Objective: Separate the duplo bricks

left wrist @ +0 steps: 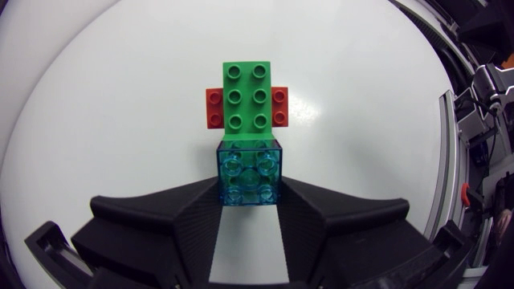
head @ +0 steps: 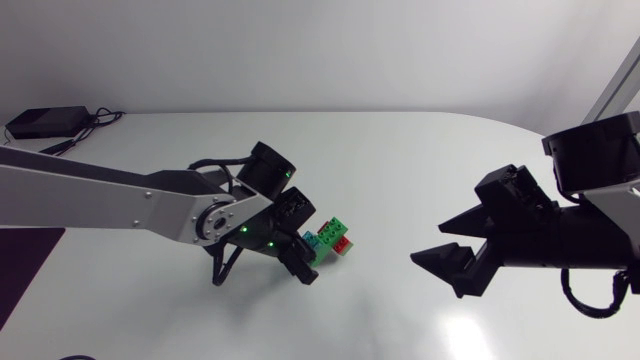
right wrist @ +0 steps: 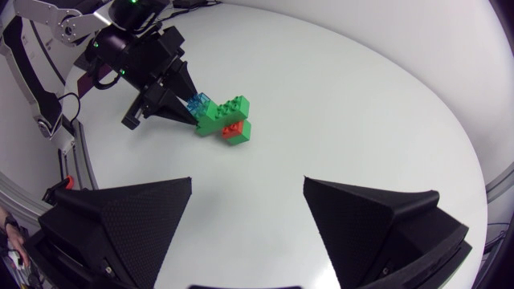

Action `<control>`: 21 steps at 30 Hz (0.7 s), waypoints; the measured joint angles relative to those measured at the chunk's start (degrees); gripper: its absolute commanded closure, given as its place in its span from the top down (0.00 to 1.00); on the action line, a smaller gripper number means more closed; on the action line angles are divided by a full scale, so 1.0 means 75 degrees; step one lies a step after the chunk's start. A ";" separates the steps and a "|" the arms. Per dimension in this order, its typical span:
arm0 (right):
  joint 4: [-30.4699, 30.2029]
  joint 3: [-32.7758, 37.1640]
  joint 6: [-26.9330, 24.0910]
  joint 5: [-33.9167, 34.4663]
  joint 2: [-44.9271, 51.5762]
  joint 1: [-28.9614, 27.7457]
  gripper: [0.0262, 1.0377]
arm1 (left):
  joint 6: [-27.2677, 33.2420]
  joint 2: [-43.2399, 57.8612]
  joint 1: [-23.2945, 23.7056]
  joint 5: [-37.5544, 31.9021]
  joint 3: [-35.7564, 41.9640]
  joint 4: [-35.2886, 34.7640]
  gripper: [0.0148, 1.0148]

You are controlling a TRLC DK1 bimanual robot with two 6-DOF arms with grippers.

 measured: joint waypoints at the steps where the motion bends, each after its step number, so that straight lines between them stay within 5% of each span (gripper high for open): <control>1: -0.0006 0.0000 -0.0023 -0.0044 0.0000 0.0006 0.96 | 0.0125 -0.0169 0.0000 0.0003 -0.0050 0.0000 0.28; 13: -0.0265 0.0015 -0.0796 -0.0868 0.0000 0.0720 0.96 | 0.2506 -0.1617 0.0259 0.1381 -0.0122 -0.1431 0.29; 21: -0.0152 0.0015 -0.1649 -0.1612 0.0012 0.0764 0.96 | 0.3759 -0.1612 -0.0131 0.1903 0.0032 -0.2506 0.29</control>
